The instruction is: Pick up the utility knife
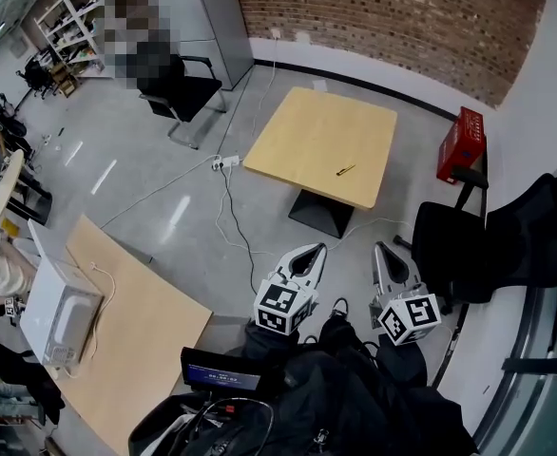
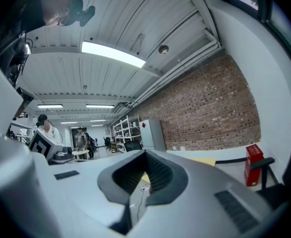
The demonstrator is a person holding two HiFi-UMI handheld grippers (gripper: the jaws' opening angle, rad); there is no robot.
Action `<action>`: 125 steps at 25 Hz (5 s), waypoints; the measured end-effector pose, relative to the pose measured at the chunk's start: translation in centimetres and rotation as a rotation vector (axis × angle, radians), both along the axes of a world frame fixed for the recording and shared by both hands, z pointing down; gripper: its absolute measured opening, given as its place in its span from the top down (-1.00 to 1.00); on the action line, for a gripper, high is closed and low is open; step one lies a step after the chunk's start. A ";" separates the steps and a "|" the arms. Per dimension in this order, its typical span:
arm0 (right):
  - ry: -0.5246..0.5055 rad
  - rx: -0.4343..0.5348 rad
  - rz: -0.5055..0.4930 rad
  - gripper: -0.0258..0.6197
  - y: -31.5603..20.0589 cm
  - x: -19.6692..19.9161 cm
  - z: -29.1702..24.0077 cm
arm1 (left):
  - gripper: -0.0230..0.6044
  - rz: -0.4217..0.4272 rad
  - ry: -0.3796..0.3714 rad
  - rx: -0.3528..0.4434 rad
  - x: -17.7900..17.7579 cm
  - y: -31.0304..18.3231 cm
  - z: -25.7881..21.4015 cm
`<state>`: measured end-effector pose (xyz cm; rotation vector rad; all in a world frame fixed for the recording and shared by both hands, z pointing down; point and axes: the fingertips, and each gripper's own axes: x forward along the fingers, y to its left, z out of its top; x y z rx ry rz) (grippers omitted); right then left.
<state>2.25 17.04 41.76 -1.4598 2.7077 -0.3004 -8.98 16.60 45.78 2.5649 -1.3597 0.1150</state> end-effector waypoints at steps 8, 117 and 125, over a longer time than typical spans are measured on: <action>0.004 0.025 -0.021 0.91 -6.7 1.7 -0.7 | 0.93 -0.015 -0.008 0.051 2.0 -7.4 -1.3; 0.049 -0.534 0.053 0.91 -46.5 9.9 19.1 | 0.72 0.426 -0.648 -0.681 6.8 -45.4 40.0; 0.043 -0.543 0.071 0.91 -46.2 10.8 19.2 | 0.72 0.440 -0.683 -0.701 6.9 -45.2 41.1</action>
